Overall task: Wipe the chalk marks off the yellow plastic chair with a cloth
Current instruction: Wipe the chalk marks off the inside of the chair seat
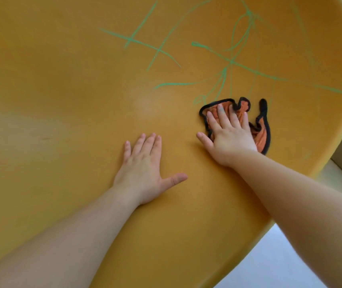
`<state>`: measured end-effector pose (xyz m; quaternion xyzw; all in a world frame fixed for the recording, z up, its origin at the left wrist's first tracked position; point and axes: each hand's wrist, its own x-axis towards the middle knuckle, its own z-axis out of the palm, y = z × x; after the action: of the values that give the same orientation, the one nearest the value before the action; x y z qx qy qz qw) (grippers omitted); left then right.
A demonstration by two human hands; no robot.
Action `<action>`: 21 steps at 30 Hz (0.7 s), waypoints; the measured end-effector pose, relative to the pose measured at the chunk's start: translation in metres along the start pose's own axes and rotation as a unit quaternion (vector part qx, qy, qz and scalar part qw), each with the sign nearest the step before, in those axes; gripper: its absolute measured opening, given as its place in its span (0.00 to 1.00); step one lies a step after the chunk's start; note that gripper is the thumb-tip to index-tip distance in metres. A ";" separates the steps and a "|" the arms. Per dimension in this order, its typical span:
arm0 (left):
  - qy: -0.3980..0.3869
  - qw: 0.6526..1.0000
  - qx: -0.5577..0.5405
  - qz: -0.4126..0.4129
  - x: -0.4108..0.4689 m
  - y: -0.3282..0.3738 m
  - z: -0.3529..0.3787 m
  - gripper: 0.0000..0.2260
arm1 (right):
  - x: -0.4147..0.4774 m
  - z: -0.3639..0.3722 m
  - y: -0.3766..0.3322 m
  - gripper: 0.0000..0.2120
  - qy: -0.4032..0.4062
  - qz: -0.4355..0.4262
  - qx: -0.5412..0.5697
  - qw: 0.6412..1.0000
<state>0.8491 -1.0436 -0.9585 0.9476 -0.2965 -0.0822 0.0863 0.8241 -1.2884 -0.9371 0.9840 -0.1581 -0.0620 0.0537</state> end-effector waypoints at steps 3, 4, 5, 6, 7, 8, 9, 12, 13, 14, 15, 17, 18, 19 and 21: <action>0.016 1.000 -0.022 0.004 0.000 -0.003 0.000 0.61 | -0.039 0.008 -0.056 0.35 -0.038 -0.083 0.060 0.994; 0.019 0.999 -0.028 0.006 0.000 -0.003 0.000 0.60 | -0.057 0.009 -0.067 0.33 -0.055 -0.141 0.068 0.986; 0.019 0.999 -0.032 0.009 -0.002 -0.003 -0.001 0.60 | -0.074 0.009 -0.070 0.33 -0.075 -0.197 0.072 0.975; 0.018 0.999 -0.034 0.011 -0.003 -0.003 -0.002 0.60 | -0.084 0.006 -0.064 0.33 -0.094 -0.242 0.067 0.963; 0.021 0.999 -0.030 0.011 -0.005 -0.003 -0.003 0.61 | -0.085 0.003 -0.050 0.34 -0.102 -0.266 0.054 0.957; 0.026 0.999 -0.023 0.011 -0.006 -0.003 -0.004 0.61 | -0.078 0.001 -0.032 0.36 -0.097 -0.264 0.035 0.959; 0.028 0.999 -0.018 0.010 -0.007 -0.003 -0.005 0.62 | -0.068 -0.001 -0.011 0.39 -0.087 -0.231 0.014 0.969; 0.033 0.999 -0.022 -0.002 -0.011 -0.004 -0.007 0.62 | -0.036 -0.009 0.036 0.42 -0.056 -0.083 -0.054 0.994; 0.038 0.999 -0.029 -0.010 -0.012 -0.005 -0.008 0.62 | -0.031 -0.009 0.038 0.42 -0.053 -0.055 -0.064 0.995; 0.049 0.998 -0.038 -0.022 -0.013 -0.006 -0.007 0.62 | -0.027 -0.007 0.034 0.43 -0.050 -0.035 -0.063 0.996; 0.062 0.996 -0.049 -0.036 -0.014 -0.009 -0.007 0.61 | -0.026 -0.006 0.025 0.43 -0.046 -0.020 -0.055 0.997; 0.080 0.993 -0.072 -0.055 -0.020 -0.016 -0.006 0.60 | -0.026 -0.004 0.002 0.45 -0.035 -0.010 -0.042 0.998; 0.084 0.992 -0.079 -0.055 -0.024 -0.021 -0.005 0.59 | -0.027 -0.003 -0.011 0.45 -0.032 -0.019 -0.039 0.999; 0.087 0.991 -0.084 -0.048 -0.030 -0.026 -0.005 0.58 | -0.030 -0.002 -0.024 0.45 -0.030 -0.037 -0.038 0.998; 0.093 0.991 -0.094 -0.032 -0.044 -0.039 -0.004 0.56 | -0.038 0.000 -0.046 0.46 -0.030 -0.081 -0.027 0.996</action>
<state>0.8353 -0.9861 -0.9583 0.9479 -0.2472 -0.0237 0.1994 0.8021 -1.2326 -0.9389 0.9895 -0.0777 -0.0997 0.0700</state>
